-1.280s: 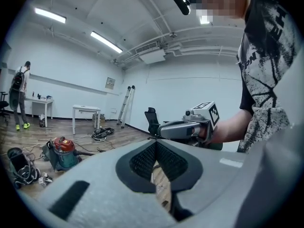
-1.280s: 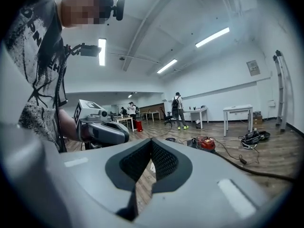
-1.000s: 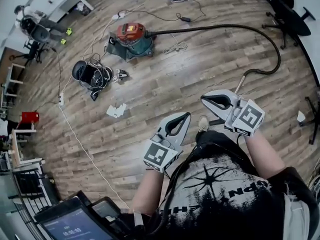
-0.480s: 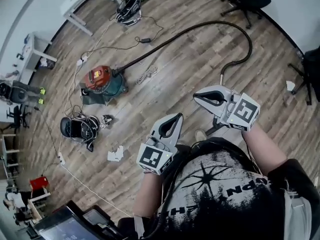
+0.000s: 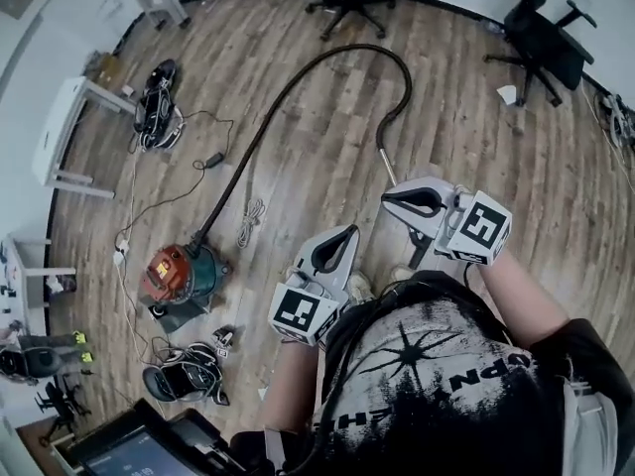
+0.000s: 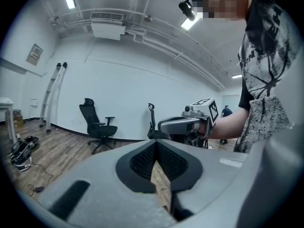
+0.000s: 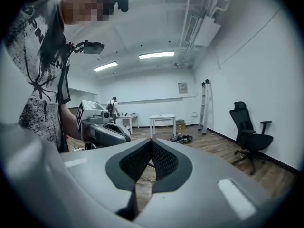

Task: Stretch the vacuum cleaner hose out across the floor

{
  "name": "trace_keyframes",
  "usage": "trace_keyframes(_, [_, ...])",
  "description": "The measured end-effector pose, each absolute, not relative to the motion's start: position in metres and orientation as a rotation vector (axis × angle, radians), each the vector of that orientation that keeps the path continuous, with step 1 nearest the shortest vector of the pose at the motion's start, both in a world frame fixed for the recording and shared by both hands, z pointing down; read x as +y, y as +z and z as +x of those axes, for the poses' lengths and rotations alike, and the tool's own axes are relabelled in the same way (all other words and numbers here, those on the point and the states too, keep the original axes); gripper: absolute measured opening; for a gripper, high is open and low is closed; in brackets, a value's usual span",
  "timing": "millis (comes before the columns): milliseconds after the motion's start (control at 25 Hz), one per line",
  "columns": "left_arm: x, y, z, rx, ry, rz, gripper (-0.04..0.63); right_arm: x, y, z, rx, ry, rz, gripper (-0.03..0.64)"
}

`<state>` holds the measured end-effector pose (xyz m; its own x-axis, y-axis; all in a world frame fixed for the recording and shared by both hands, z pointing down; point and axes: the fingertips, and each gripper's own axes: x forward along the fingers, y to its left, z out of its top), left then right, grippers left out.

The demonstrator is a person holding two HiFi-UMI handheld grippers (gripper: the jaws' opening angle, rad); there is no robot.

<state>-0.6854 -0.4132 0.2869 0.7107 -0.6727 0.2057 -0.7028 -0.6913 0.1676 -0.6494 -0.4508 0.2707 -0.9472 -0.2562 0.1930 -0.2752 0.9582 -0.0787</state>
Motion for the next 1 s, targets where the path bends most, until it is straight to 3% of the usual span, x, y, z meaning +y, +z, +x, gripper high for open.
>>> trace_keyframes(520, [-0.423,0.322,-0.651,-0.599,0.234,2.824,0.0,-0.44,0.299,-0.605,-2.797,0.228,0.936,0.006])
trace_keyframes(1000, [-0.433,0.31,-0.563,-0.597,0.279,2.811,0.0,-0.454,0.293,-0.509,-2.817,0.257,0.999,0.006])
